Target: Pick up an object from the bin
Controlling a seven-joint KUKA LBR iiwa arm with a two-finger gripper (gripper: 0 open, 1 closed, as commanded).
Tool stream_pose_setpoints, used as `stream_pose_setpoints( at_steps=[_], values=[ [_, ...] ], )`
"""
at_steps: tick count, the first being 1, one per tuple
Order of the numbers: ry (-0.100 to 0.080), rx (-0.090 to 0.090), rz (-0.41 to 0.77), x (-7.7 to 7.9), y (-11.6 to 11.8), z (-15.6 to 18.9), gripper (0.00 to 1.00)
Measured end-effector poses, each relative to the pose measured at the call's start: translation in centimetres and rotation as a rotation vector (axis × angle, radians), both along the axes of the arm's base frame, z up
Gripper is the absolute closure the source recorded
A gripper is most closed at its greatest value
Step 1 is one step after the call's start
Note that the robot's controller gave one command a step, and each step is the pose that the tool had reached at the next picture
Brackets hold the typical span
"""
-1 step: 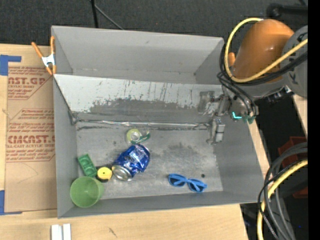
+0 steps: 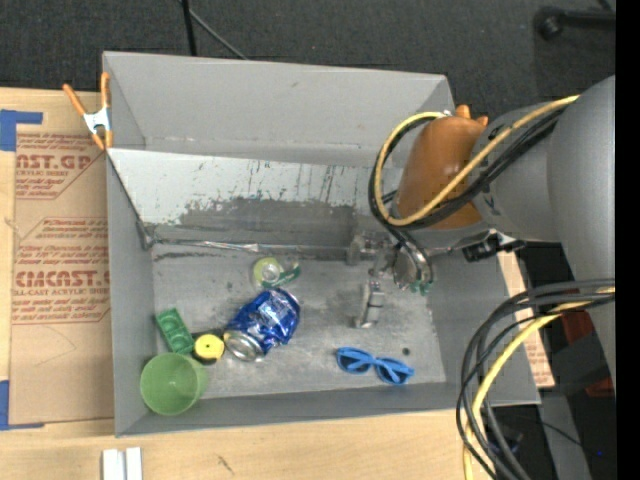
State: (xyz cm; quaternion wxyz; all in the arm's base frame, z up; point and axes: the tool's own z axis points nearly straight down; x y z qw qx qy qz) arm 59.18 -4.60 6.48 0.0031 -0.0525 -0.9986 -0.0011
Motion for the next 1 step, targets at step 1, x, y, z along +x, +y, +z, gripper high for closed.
stream_pose_setpoints(
  at_steps=[1],
  values=[
    [-0.010,-0.004,-0.149,-0.42,-4.94,3.60,0.00]
  ],
)
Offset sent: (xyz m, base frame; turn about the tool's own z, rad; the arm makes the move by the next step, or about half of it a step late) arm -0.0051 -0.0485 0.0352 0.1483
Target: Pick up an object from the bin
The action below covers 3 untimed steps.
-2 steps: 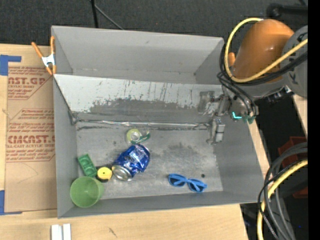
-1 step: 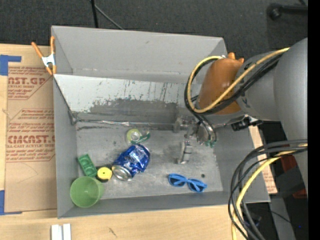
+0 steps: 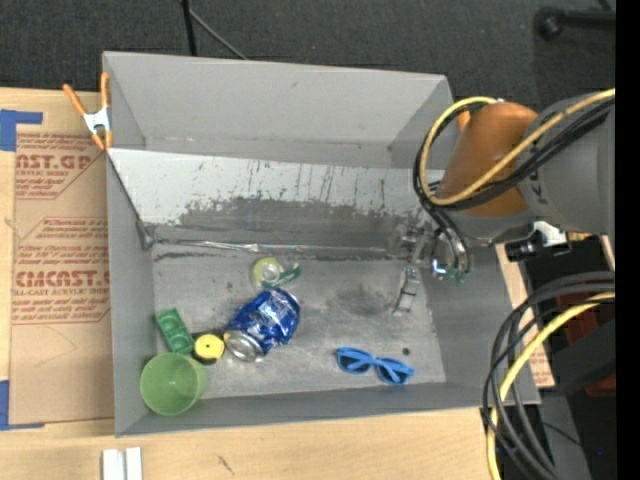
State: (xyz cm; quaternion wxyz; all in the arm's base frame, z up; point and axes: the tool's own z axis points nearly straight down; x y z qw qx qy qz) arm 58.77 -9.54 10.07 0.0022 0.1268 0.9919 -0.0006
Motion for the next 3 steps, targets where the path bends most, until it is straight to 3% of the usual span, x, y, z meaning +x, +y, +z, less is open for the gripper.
stream_pose_setpoints(
  at_steps=[1,2,3],
  values=[
    [0.001,0.004,0.075,-0.1,5.7,1.1,0.00],
    [0.010,0.002,0.019,-10.2,5.8,-3.3,0.00],
    [0.007,0.002,0.019,-10.1,5.8,-3.3,0.00]
  ],
)
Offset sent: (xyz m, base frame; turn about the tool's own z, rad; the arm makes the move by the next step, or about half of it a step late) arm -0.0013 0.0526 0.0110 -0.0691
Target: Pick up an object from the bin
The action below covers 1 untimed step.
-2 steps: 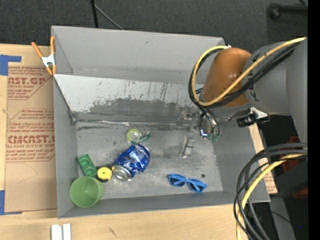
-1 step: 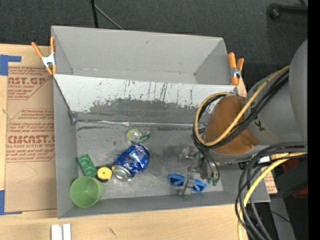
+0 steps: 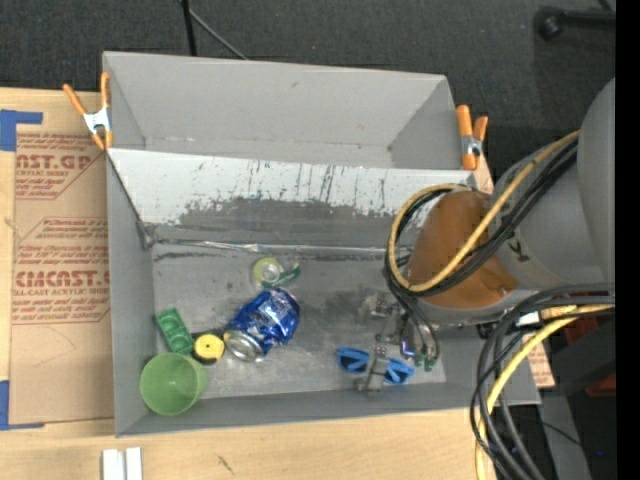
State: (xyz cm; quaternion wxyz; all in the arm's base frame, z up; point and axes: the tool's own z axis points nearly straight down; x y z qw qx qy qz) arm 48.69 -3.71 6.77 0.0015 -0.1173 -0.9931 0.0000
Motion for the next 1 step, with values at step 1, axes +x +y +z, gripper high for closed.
stream_pose_setpoints(
  at_steps=[1],
  values=[
    [0.002,0.000,0.000,-0.04,-0.02,0.02,1.00]
  ],
)
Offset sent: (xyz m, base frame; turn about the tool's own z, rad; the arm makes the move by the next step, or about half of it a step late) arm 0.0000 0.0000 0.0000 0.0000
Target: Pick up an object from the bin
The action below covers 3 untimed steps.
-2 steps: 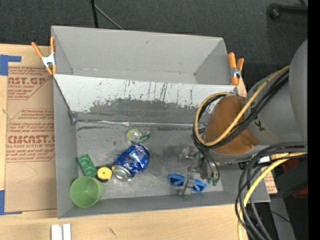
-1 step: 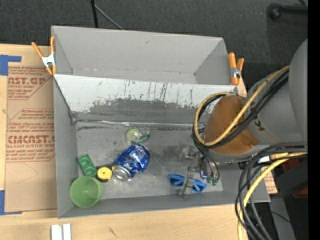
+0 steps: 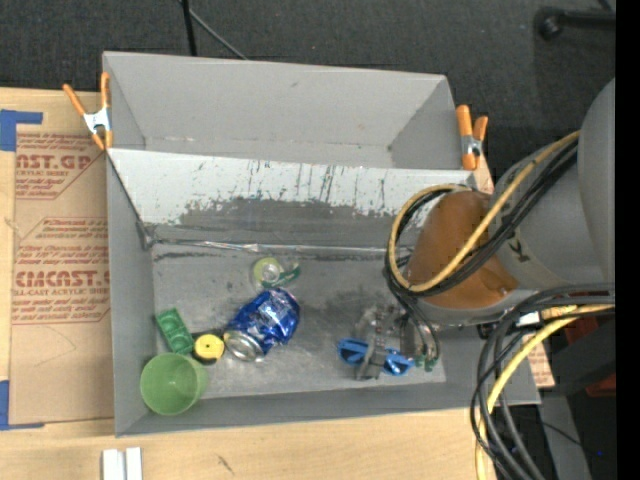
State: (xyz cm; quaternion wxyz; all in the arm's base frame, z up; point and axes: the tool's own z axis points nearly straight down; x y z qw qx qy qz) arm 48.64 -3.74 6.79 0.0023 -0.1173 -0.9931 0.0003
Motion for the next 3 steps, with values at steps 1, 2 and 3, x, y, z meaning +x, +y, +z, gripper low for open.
stream_pose_setpoints(
  at_steps=[1,2,3],
  values=[
    [-0.010,0.000,0.001,0.1,0.1,5.9,1.00],
    [-0.007,0.001,0.001,0.2,0.1,7.5,1.00],
    [-0.007,0.001,0.002,0.2,0.2,8.9,1.00]
  ],
)
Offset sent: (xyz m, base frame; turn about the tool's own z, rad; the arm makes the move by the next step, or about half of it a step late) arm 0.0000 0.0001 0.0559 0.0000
